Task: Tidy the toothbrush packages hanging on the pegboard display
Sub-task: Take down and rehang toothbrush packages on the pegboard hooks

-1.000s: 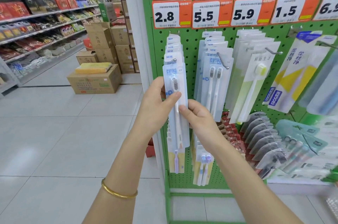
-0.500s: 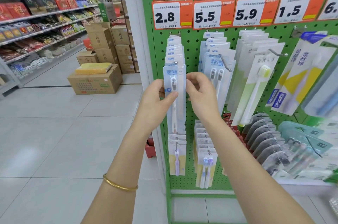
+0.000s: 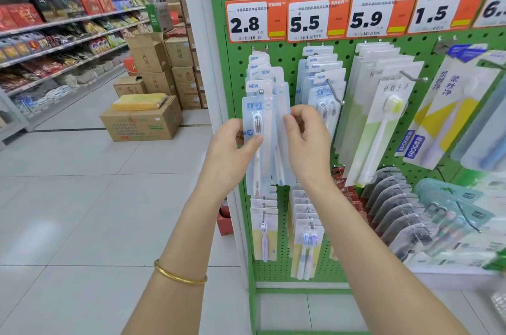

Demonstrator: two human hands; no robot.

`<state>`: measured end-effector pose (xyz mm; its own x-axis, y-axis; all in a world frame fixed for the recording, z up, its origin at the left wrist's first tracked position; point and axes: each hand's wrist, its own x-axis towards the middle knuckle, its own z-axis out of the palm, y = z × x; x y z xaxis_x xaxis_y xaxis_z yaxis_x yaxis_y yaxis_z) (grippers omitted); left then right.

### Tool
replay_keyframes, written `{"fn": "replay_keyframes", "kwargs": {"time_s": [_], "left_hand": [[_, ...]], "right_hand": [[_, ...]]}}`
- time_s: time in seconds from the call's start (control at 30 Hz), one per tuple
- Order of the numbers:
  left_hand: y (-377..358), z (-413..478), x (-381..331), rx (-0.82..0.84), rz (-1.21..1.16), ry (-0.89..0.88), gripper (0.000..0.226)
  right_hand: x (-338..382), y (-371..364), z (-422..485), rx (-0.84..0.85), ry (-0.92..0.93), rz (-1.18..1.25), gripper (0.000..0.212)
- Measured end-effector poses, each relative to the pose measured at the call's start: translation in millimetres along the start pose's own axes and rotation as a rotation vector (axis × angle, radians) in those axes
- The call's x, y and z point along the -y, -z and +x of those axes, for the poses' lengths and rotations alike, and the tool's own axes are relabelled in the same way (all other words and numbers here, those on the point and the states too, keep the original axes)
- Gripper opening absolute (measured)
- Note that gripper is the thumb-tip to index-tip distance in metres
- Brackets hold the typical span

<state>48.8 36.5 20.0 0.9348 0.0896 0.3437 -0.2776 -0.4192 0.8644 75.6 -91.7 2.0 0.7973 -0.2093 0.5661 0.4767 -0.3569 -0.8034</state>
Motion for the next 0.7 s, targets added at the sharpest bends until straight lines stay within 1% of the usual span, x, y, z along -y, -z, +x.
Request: {"fn": "replay_keyframes", "kwargs": {"time_s": [0.1,0.23,0.37,0.4,0.47,0.5,0.53,0.6,0.63,0.7], "left_hand": [[-2,0,0,-0.003,0.006,0.004,0.01],[-4,-3,0,-0.018,-0.002,-0.003,0.006],[-4,-4,4,-0.047,0.031,0.012,0.003],[-5,-5,5,-0.053,0.034,0.022,0.005],[-7,-12,8,-0.08,0.072,0.042,0.024],[-8,-18,10,-0.132,0.1,0.052,0.031],[-11,-26,13,-0.212,0.114,0.06,0.034],[-19,-46,19,-0.358,0.067,0.067,0.024],[-26,-57,20,-0.369,0.013,0.073,0.02],[-46,-75,23,-0.264,-0.093,0.098,0.015]], "right_hand": [[-2,3,-8,-0.033,0.046,-0.089,0.006],[-7,9,-18,-0.073,0.074,-0.188,0.01],[-16,21,-31,-0.074,0.059,-0.206,0.009],[-19,25,-35,-0.067,0.048,-0.206,0.008],[-23,34,-42,-0.045,0.014,-0.206,0.006],[-24,39,-47,-0.029,-0.007,-0.204,0.006],[-26,44,-51,-0.01,-0.03,-0.198,0.006],[-29,56,-60,0.022,-0.089,-0.173,0.007],[-31,61,-66,0.036,-0.121,-0.157,0.006],[-37,70,-77,0.059,-0.177,-0.124,0.005]]}}
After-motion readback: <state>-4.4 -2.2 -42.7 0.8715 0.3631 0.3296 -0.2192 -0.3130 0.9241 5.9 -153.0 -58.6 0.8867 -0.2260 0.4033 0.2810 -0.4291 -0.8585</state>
